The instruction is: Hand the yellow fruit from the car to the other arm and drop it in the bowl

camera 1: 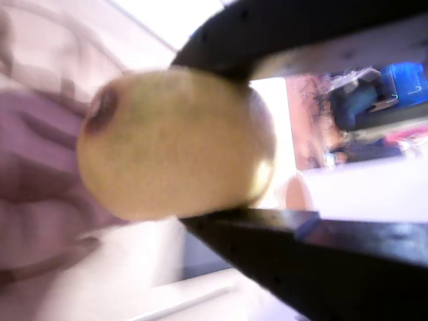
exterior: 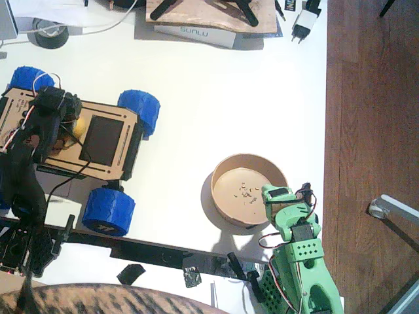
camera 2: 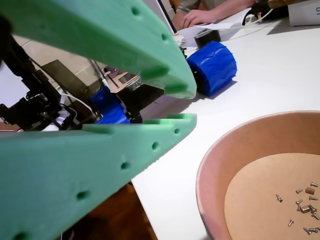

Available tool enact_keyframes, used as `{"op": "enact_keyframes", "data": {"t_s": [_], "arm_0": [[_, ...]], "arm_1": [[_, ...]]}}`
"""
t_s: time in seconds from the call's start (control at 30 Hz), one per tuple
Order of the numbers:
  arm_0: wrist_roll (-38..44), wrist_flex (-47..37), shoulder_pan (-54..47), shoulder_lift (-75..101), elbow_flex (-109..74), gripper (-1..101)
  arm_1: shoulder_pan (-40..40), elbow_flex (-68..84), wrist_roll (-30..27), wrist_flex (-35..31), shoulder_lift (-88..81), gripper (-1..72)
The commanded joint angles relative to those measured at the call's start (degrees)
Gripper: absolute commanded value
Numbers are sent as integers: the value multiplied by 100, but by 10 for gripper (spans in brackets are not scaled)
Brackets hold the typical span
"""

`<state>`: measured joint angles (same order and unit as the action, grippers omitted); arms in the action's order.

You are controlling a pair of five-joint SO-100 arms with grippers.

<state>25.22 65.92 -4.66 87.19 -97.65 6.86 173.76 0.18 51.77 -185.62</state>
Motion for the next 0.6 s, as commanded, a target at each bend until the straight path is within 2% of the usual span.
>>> {"op": "enact_keyframes", "data": {"t_s": [0.0,0.33,0.57], "arm_0": [[62,712,-264,1740,132,0],[800,2347,-510,3709,114,0],[1802,2725,-1749,4307,114,-1]], "arm_1": [[35,-79,-18,-62,-44,2],[-123,-334,35,35,-44,2],[-158,-475,70,149,-53,2]]}}
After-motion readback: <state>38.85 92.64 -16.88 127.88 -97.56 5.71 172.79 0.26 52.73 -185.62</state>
